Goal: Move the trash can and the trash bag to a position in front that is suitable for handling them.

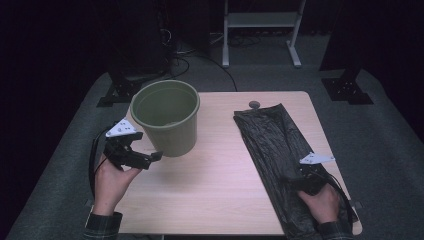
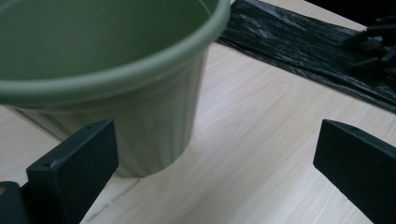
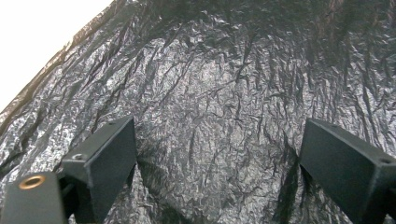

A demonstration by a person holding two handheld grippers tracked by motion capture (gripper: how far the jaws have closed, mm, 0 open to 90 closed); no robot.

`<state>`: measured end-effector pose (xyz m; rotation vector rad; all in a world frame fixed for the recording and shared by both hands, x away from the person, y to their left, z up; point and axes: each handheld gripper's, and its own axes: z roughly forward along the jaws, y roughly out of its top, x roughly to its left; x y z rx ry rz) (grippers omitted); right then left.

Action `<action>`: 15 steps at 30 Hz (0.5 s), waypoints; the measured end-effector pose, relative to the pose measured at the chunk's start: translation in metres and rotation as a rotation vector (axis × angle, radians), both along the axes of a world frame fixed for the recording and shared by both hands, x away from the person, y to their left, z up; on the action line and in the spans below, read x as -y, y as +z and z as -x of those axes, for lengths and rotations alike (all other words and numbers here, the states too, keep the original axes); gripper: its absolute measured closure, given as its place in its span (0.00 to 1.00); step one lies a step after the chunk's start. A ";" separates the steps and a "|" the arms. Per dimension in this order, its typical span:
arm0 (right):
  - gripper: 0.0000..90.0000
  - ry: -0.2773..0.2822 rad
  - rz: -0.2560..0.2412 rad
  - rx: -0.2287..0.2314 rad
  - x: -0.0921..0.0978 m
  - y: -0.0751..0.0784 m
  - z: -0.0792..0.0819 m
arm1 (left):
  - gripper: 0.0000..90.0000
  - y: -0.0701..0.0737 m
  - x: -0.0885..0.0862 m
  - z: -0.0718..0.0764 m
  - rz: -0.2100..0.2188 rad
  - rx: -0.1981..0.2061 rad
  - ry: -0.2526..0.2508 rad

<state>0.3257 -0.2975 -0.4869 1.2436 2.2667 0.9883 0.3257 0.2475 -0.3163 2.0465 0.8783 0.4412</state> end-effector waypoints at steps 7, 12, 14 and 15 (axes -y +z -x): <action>0.11 0.000 0.000 0.000 0.000 0.000 0.000 | 0.00 0.024 -0.005 -0.013 -0.009 0.029 0.022; 0.11 0.001 0.000 0.000 0.000 0.000 0.000 | 0.00 0.035 -0.010 -0.027 -0.010 0.035 0.044; 0.11 0.001 0.000 0.000 0.000 0.000 0.000 | 0.00 0.038 -0.011 -0.032 -0.012 0.038 0.049; 0.11 0.001 0.000 0.000 0.000 0.000 0.000 | 0.00 0.039 -0.012 -0.036 -0.015 0.036 0.055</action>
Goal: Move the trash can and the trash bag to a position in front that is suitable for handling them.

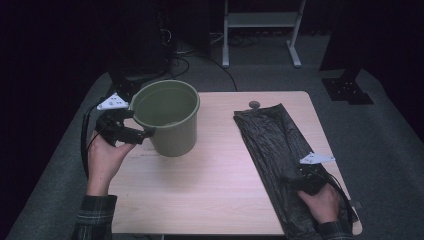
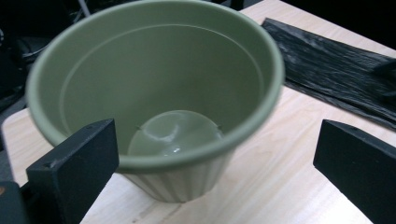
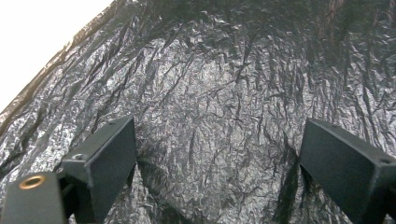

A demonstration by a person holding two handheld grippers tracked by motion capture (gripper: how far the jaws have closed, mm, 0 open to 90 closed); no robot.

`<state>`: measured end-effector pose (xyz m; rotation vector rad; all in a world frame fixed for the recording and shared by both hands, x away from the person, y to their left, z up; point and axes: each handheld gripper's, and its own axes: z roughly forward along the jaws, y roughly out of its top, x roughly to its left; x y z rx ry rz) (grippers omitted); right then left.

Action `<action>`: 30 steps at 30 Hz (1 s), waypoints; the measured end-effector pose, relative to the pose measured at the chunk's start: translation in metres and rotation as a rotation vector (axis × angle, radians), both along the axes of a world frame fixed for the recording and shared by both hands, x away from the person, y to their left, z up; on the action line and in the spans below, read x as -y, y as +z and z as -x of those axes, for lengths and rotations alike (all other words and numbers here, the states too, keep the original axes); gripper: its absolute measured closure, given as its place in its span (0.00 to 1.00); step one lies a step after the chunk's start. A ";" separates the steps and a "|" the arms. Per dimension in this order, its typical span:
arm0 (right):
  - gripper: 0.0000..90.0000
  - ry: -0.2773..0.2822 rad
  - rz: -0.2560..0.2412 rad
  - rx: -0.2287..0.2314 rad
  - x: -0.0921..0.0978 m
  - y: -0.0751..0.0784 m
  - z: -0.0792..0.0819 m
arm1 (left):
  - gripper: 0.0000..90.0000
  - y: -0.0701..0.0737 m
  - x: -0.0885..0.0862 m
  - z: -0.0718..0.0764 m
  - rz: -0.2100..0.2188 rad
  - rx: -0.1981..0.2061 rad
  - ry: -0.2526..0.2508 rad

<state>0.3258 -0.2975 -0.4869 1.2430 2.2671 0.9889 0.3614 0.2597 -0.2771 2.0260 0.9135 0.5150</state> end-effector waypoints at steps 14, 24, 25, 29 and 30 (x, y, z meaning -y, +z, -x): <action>0.11 0.000 -0.001 -0.001 0.000 0.000 0.000 | 0.00 -0.002 -0.016 -0.041 -0.019 -0.029 0.067; 0.11 0.000 0.001 0.002 0.000 0.000 0.000 | 0.00 -0.014 -0.026 -0.059 -0.030 -0.074 0.098; 0.11 0.000 0.001 0.002 0.000 0.000 0.000 | 0.00 -0.015 -0.027 -0.061 -0.038 -0.077 0.102; 0.11 0.000 0.001 0.001 0.000 0.000 0.000 | 0.00 -0.022 -0.031 -0.067 -0.036 -0.096 0.113; 0.11 0.000 0.001 0.001 0.000 0.000 0.000 | 0.00 -0.022 -0.031 -0.067 -0.036 -0.096 0.113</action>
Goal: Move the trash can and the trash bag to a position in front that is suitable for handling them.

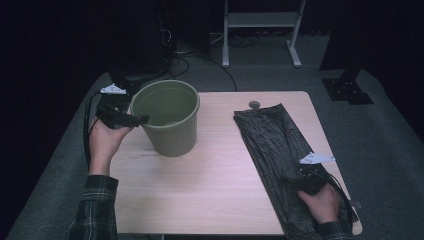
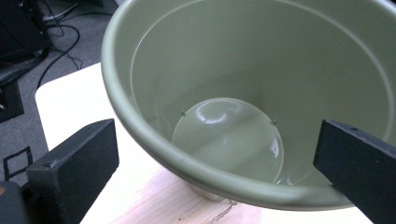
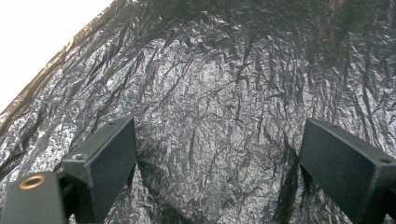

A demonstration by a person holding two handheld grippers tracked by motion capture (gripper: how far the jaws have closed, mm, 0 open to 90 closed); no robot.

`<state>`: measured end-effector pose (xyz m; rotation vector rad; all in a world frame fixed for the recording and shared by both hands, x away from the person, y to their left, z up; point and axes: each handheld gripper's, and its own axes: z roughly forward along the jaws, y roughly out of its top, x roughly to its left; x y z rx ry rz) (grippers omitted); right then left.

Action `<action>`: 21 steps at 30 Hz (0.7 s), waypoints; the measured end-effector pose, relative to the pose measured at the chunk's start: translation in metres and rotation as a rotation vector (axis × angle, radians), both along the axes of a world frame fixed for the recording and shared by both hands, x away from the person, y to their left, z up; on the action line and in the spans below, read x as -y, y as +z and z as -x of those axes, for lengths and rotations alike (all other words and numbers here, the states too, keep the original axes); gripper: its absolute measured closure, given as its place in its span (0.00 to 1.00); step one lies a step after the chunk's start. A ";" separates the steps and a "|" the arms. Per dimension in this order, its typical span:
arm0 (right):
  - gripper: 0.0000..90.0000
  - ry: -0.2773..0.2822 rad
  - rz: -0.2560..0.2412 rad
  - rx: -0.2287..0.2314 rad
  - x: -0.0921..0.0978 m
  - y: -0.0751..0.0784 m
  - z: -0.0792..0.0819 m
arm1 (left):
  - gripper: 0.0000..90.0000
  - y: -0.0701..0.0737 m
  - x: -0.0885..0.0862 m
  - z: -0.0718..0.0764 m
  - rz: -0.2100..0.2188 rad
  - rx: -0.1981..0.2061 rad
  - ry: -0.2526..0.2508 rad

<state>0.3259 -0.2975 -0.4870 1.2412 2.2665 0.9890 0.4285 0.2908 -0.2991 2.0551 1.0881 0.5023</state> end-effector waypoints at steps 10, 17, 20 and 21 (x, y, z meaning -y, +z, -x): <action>0.11 0.000 0.000 -0.001 0.000 0.000 0.000 | 0.00 -0.009 0.004 -0.008 0.015 -0.026 0.018; 0.11 0.000 0.000 -0.001 0.000 0.000 0.000 | 0.00 -0.013 0.009 -0.011 0.019 -0.046 0.010; 0.11 0.000 0.000 -0.001 0.000 0.000 0.000 | 0.00 -0.015 0.015 -0.010 0.019 -0.041 -0.006; 0.11 0.000 0.000 -0.001 0.000 0.000 0.000 | 0.00 -0.015 0.017 -0.009 0.017 -0.042 -0.011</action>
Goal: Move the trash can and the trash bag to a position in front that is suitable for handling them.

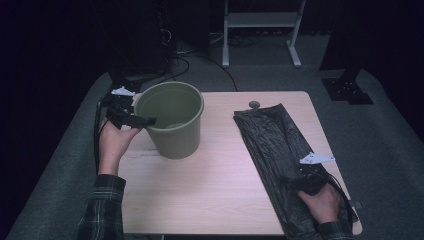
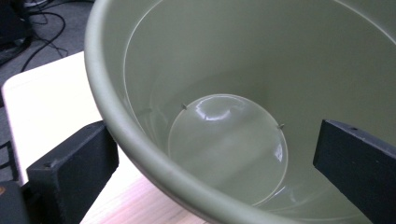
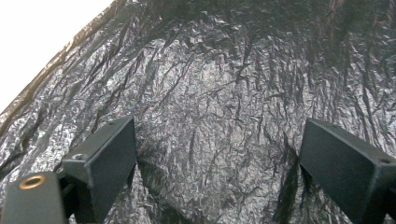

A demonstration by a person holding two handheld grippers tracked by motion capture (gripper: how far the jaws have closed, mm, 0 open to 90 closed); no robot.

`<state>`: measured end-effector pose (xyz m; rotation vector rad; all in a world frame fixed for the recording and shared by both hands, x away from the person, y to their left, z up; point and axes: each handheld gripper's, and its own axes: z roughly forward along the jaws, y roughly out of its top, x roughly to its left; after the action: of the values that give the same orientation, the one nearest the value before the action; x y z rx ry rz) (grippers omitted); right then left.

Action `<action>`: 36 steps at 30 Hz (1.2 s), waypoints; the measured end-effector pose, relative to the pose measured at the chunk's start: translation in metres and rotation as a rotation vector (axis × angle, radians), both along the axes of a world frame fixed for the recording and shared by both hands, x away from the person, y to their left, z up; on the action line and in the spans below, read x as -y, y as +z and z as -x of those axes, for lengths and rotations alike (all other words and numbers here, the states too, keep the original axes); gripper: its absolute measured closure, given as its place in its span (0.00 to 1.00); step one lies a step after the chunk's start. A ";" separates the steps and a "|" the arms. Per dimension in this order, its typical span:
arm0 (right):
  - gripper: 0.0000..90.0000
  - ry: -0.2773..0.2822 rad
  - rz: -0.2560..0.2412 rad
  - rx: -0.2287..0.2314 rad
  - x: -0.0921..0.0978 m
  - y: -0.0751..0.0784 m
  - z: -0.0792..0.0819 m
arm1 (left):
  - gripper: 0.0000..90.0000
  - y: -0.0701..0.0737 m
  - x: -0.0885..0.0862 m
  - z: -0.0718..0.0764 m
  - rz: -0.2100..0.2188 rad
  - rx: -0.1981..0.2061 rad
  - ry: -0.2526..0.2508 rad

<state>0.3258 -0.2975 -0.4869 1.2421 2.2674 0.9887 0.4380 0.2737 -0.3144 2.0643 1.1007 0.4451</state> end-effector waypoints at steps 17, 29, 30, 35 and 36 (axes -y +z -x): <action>0.11 -0.001 -0.001 0.000 0.000 0.000 0.000 | 0.00 -0.003 0.038 0.027 0.012 0.001 -0.109; 0.11 -0.001 -0.002 -0.001 0.000 0.000 0.000 | 0.00 -0.003 0.066 0.056 0.008 0.000 -0.184; 0.11 -0.001 -0.001 -0.001 0.000 0.000 0.000 | 0.00 -0.003 0.068 0.059 0.009 -0.002 -0.191; 0.11 0.000 0.001 0.002 0.000 0.000 0.000 | 0.00 -0.003 0.082 0.070 0.006 -0.003 -0.229; 0.11 0.000 0.000 0.002 0.000 0.000 0.000 | 0.00 -0.003 0.084 0.073 0.005 -0.005 -0.238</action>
<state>0.3260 -0.2976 -0.4869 1.2406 2.2661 0.9890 0.3651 0.1896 -0.3174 2.1597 0.8436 0.3178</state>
